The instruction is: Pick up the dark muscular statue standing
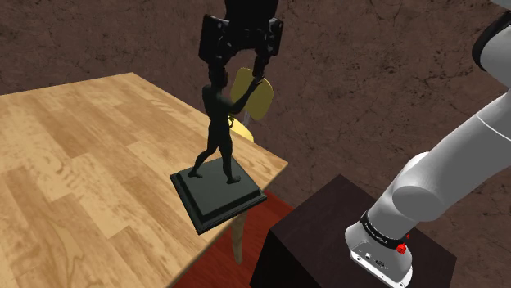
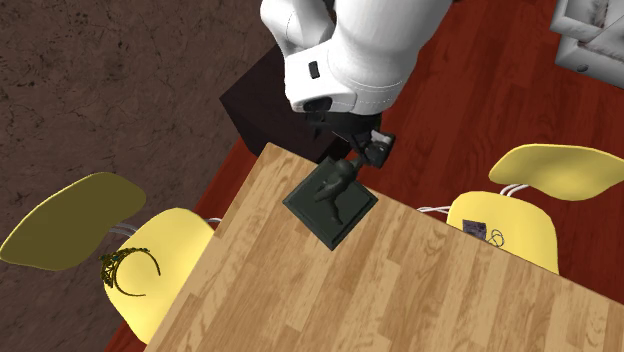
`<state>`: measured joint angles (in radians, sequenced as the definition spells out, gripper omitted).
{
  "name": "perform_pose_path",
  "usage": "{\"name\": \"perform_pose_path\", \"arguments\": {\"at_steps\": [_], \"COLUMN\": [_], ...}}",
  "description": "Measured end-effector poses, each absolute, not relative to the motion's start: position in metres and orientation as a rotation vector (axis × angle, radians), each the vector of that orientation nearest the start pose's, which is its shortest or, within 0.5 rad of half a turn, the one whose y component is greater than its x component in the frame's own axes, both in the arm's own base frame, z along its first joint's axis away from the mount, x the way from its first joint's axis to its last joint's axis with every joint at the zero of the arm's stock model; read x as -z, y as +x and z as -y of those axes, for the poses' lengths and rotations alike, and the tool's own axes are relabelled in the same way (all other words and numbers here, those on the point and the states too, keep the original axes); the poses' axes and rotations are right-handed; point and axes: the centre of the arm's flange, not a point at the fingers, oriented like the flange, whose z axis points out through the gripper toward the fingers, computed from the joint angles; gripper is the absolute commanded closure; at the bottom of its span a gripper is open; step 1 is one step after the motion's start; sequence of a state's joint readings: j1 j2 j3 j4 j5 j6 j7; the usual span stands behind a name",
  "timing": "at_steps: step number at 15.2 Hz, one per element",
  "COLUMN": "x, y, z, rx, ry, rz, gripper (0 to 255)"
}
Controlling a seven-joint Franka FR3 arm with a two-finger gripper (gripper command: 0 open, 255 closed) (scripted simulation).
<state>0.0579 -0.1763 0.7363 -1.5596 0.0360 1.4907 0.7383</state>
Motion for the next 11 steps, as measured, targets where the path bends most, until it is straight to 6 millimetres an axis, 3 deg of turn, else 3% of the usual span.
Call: {"name": "perform_pose_path", "arguments": {"at_steps": [6, 7, 11], "x": [-0.67, -0.668, -0.675], "y": [0.317, 0.318, 0.319], "z": [-0.391, -0.391, -0.407], "rx": [0.19, 0.198, 0.272], "ry": [-3.137, -3.132, -3.062], "rz": [0.092, 0.09, 0.103], "gripper": [0, 255, 255]}}
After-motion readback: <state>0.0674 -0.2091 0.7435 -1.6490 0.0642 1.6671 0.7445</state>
